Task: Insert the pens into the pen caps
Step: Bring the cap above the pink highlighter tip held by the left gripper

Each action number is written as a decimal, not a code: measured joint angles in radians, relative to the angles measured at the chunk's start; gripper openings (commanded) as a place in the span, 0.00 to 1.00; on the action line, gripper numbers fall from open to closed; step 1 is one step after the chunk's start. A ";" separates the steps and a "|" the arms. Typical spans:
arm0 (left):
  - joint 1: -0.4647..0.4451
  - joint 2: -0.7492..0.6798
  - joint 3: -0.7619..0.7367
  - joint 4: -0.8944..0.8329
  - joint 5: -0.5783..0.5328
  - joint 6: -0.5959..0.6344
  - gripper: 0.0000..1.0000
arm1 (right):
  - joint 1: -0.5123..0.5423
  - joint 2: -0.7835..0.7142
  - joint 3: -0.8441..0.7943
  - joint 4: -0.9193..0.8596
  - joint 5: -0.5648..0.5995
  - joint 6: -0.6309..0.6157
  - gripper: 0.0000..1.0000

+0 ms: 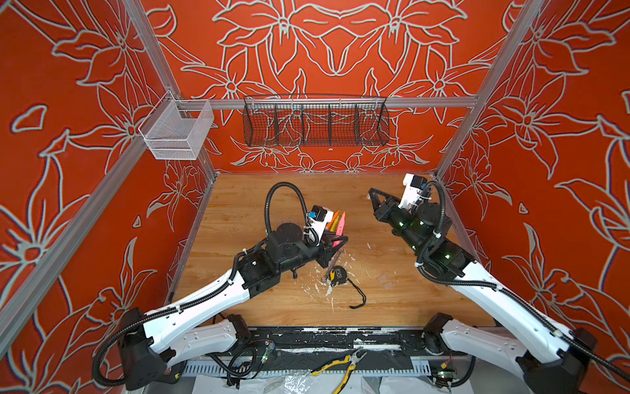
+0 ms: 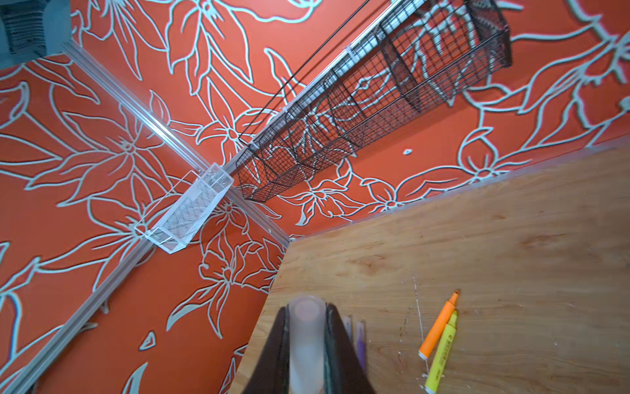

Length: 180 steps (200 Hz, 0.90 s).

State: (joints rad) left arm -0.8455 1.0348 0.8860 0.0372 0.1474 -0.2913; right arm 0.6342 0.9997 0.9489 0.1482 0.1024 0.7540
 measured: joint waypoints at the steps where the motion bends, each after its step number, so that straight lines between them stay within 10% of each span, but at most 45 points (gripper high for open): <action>1: 0.001 0.000 -0.001 0.000 0.000 0.000 0.00 | 0.000 0.000 0.000 0.001 -0.002 0.000 0.00; 180: 0.022 -0.010 -0.011 -0.051 -0.005 0.048 0.00 | 0.156 0.076 0.006 0.145 -0.171 -0.003 0.00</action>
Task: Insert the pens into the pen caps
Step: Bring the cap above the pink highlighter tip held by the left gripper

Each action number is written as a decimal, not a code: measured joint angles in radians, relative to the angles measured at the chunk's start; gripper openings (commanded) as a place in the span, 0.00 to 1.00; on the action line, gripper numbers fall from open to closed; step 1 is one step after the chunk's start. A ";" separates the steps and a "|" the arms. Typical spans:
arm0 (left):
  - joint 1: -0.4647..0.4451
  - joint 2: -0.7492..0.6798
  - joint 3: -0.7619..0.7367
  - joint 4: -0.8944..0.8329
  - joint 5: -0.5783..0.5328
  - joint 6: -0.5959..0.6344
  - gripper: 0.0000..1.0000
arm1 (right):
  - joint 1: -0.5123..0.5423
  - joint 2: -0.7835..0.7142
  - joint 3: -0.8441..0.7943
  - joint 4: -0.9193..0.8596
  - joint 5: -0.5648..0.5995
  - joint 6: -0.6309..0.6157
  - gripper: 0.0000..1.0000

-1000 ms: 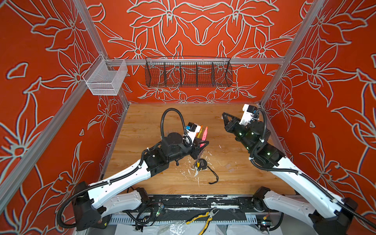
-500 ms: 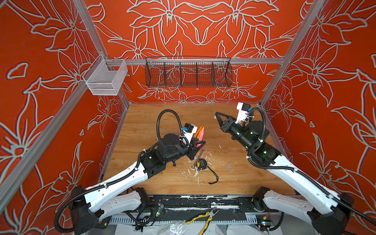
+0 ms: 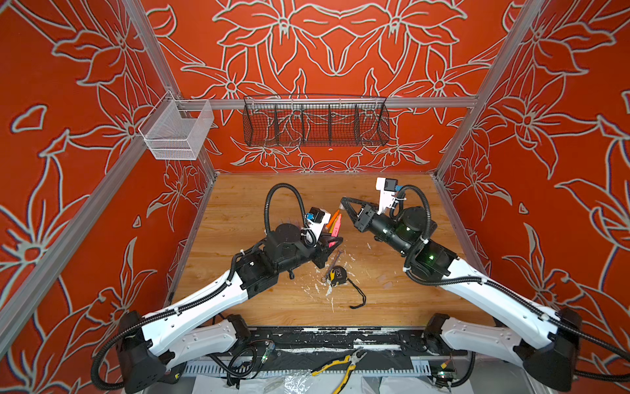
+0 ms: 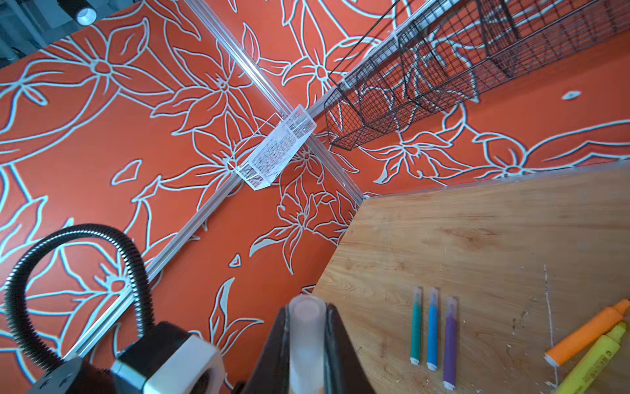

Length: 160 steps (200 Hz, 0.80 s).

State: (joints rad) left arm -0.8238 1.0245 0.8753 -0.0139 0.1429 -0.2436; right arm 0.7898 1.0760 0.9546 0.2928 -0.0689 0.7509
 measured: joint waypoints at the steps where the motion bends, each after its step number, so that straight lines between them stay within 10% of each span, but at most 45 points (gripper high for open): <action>1: 0.000 0.000 0.000 0.000 0.000 0.000 0.00 | 0.000 0.000 0.000 0.000 0.000 -0.001 0.00; 160: 0.052 -0.010 0.000 -0.005 0.013 -0.011 0.00 | 0.028 0.045 0.017 0.030 -0.008 -0.037 0.00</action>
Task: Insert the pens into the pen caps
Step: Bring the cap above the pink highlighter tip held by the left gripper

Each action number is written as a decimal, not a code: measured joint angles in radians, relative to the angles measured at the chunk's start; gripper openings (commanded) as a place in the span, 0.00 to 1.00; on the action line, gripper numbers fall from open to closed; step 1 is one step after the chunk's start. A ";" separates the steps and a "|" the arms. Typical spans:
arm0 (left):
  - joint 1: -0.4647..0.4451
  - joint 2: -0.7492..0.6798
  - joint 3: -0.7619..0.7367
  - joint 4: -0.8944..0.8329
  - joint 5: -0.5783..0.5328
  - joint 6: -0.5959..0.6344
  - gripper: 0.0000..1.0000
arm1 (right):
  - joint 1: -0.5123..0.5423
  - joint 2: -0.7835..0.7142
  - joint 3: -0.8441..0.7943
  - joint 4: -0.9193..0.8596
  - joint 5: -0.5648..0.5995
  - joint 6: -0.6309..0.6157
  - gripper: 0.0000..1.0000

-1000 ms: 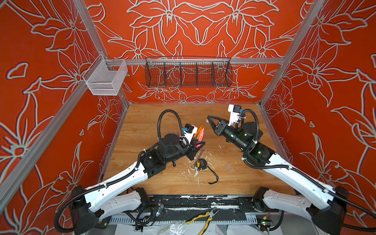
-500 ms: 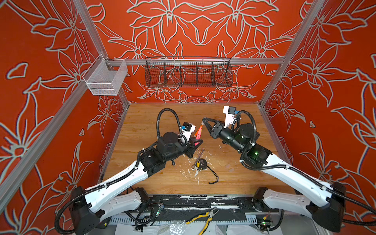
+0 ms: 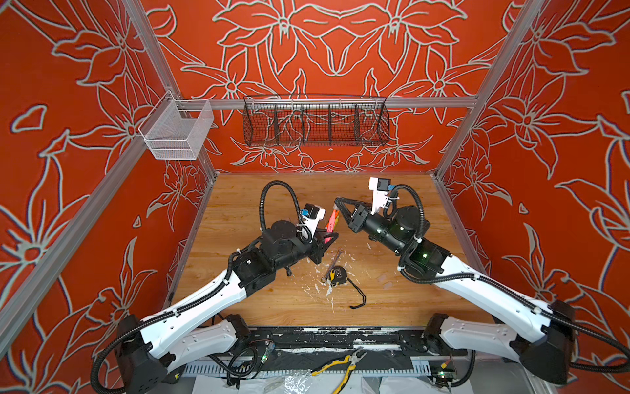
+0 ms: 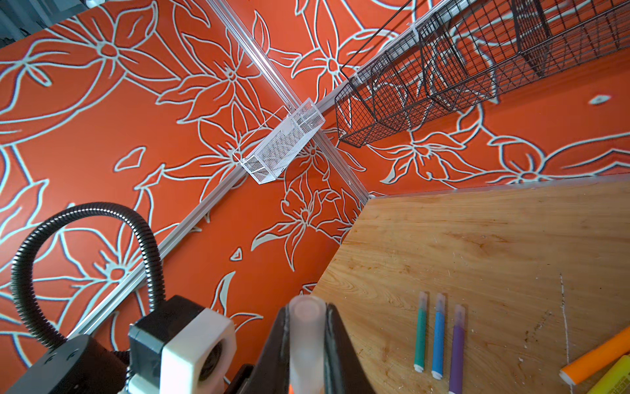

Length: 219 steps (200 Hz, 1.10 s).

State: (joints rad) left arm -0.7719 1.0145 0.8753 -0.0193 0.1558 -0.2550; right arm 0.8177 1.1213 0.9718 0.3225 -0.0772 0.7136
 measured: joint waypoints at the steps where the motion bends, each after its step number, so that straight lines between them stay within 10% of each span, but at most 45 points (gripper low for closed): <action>1: 0.000 0.000 0.000 0.000 0.000 0.000 0.00 | 0.000 0.000 0.000 0.000 0.000 0.000 0.00; 219: 0.012 -0.003 -0.010 -0.004 0.099 -0.006 0.00 | 0.020 -0.074 0.013 -0.169 -0.011 -0.122 0.00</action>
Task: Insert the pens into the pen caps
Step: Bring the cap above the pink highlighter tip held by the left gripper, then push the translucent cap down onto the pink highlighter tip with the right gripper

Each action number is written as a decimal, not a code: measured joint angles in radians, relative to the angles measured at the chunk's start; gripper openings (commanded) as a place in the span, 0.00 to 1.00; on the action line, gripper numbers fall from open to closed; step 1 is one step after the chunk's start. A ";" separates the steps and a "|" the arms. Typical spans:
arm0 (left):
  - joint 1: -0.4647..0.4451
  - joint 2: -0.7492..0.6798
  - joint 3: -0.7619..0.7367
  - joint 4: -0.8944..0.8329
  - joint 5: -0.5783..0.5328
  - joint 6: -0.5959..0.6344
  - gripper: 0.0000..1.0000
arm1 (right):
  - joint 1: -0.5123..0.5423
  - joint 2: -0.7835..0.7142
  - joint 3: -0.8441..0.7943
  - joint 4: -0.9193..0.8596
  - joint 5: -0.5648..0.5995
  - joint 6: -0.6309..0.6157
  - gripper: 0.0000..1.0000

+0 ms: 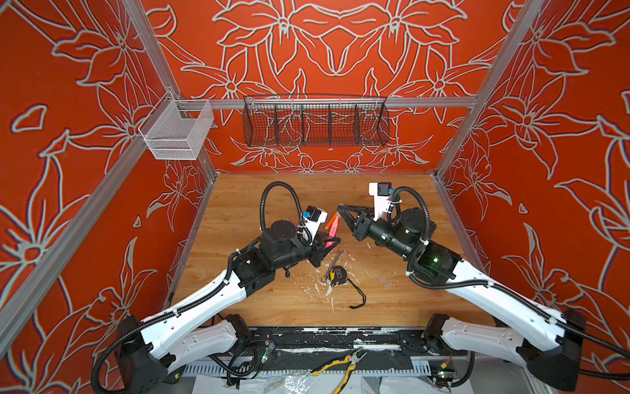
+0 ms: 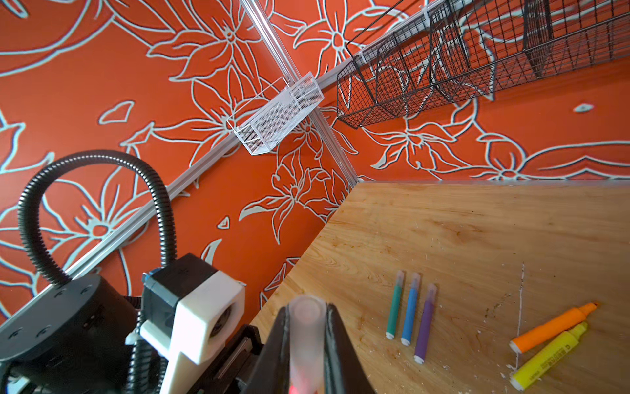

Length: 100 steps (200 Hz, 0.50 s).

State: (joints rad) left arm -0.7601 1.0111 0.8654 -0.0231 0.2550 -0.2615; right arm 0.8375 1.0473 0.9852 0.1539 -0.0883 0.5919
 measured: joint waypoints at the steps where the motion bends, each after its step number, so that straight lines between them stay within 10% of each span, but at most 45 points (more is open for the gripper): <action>1: 0.000 0.000 0.000 0.000 0.001 0.000 0.00 | 0.000 -0.001 0.000 0.000 0.000 -0.001 0.00; 100: 0.002 0.002 -0.016 -0.011 -0.006 0.000 0.00 | 0.001 0.017 -0.092 0.100 -0.068 0.056 0.00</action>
State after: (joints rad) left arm -0.7582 1.0134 0.8490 -0.0338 0.2489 -0.2611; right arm 0.8387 1.0645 0.8928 0.2543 -0.1558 0.6479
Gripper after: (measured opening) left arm 0.144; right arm 0.174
